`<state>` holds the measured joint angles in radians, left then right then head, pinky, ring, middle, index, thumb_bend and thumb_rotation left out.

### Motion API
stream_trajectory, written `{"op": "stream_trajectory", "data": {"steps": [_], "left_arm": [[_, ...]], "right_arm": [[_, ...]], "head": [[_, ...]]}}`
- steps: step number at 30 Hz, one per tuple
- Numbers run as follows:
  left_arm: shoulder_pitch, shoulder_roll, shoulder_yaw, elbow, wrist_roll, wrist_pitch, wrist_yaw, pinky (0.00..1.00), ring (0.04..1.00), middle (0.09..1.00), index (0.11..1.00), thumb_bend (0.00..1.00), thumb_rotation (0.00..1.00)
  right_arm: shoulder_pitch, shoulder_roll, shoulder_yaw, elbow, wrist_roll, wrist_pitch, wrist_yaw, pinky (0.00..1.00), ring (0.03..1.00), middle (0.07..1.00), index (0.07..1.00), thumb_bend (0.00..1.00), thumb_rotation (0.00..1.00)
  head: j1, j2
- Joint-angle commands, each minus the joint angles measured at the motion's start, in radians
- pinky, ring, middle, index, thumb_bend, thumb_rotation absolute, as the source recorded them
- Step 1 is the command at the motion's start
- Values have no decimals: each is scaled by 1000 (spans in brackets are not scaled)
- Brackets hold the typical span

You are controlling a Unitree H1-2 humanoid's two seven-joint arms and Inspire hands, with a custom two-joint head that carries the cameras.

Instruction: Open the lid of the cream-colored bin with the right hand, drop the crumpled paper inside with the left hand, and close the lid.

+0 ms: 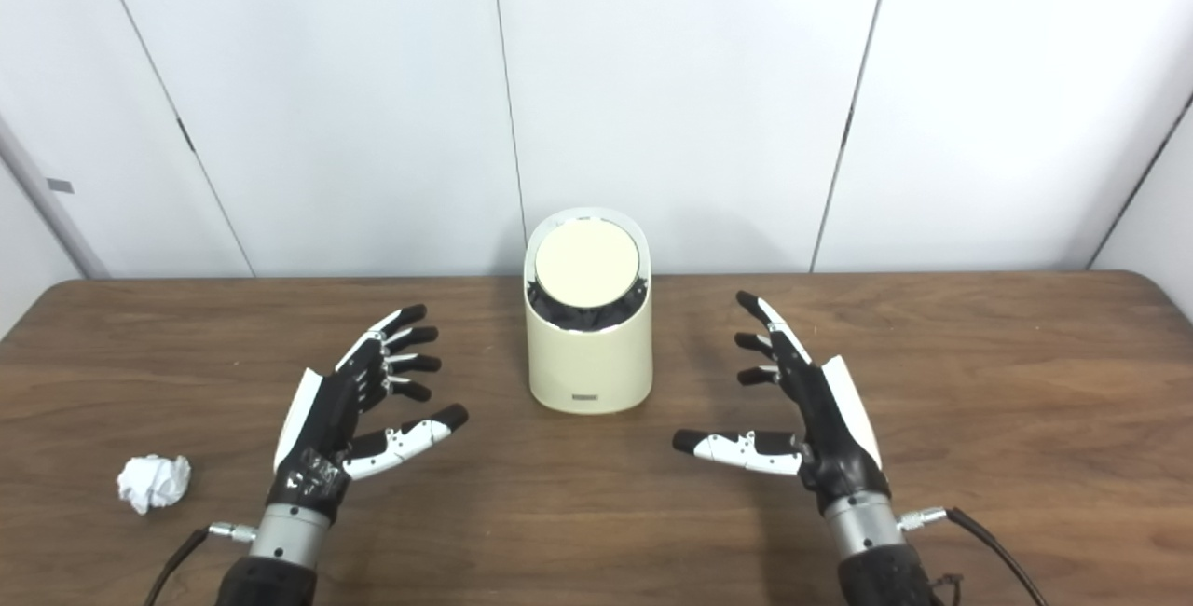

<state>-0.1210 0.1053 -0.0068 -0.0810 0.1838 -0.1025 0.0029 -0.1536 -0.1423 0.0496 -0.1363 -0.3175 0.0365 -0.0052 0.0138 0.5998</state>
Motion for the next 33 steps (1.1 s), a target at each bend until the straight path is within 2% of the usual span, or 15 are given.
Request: {"op": "stream_trajectory", "data": {"steps": [1,18,20,23,28,33], "left_arm": [[-35,7,4,-34,-3,-27,6,597,718,818,886,744,197],[-39,3,-1,-30,0,-31,6,574,709,814,877,746,200],[-38,4,-3,-33,1,-30,4,566,708,814,876,745,203],[-37,5,-4,-38,-2,-26,0,562,707,814,876,747,210],[-35,5,-7,-32,9,-26,3,589,709,815,876,752,221],[-31,6,-11,-29,8,-32,1,604,716,823,877,761,232]], "right_arm": [[-35,0,1,-27,-3,-24,-8,666,829,941,904,862,210],[-29,2,-7,-45,6,-12,-9,656,834,939,906,861,239],[-29,4,-4,-46,-6,-16,-14,666,831,934,904,852,273],[-35,16,3,-47,-36,-11,-31,661,824,921,901,803,397],[-102,50,10,-25,-90,9,-66,703,829,894,896,792,470],[-167,68,20,-14,-112,54,-58,728,856,898,893,804,436]], "head": [[1,0],[-10,-2],[-8,0],[-9,2],[-10,-5],[-10,-8]]}}
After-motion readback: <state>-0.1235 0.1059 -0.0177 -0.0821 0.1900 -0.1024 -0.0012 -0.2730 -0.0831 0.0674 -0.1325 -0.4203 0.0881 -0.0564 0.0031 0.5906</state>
